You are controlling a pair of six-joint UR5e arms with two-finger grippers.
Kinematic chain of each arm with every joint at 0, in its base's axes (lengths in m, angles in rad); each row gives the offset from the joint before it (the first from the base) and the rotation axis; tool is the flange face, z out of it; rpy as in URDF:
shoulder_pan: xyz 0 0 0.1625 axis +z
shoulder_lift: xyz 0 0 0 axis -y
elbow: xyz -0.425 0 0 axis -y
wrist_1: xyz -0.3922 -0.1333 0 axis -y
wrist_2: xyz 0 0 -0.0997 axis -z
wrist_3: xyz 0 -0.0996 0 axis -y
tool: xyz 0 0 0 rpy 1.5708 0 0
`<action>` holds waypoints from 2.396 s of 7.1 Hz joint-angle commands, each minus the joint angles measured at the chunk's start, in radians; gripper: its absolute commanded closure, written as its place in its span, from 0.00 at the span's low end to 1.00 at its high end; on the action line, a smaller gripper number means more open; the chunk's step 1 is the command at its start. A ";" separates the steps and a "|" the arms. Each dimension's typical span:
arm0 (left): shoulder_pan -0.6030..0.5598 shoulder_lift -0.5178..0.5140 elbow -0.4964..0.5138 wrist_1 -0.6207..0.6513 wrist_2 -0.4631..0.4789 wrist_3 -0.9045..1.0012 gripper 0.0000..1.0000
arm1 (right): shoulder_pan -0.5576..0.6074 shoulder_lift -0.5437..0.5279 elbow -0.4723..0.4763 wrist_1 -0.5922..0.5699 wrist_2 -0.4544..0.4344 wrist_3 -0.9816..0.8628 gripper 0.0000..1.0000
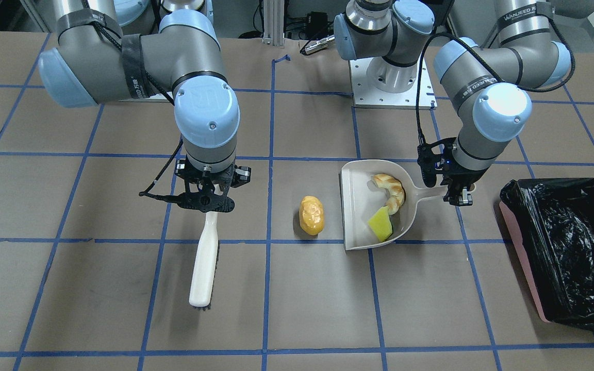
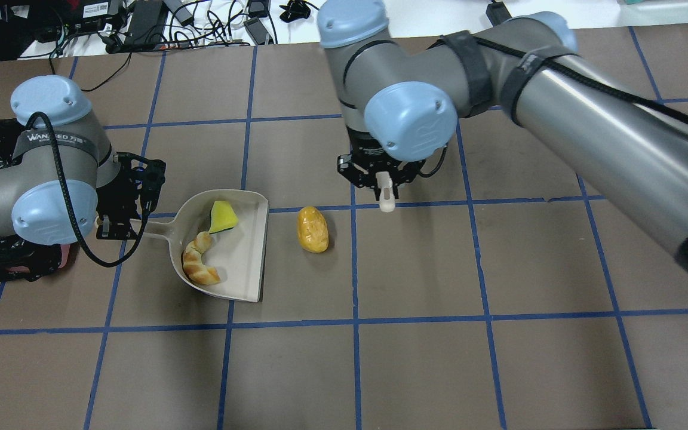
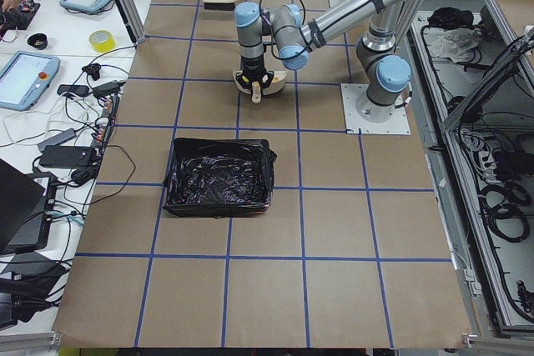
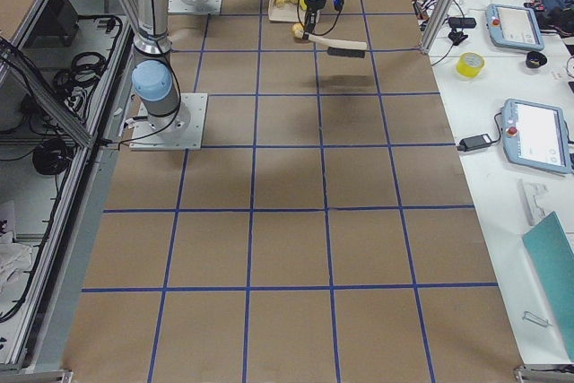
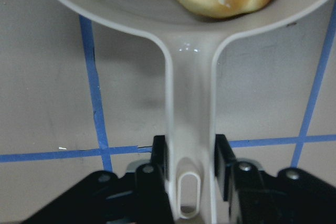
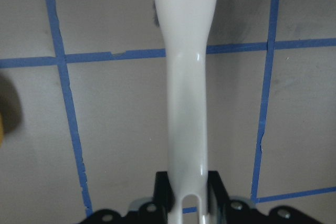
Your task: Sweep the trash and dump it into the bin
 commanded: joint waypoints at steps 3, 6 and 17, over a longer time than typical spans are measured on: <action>0.000 -0.001 0.001 0.000 -0.002 -0.001 1.00 | 0.366 0.014 0.150 -0.133 0.089 0.230 1.00; 0.000 -0.004 0.004 0.000 -0.006 -0.003 1.00 | 0.465 0.156 0.000 -0.226 0.216 0.325 1.00; 0.106 0.002 0.009 0.006 -0.147 0.011 1.00 | 0.502 0.204 -0.147 -0.075 0.094 0.341 1.00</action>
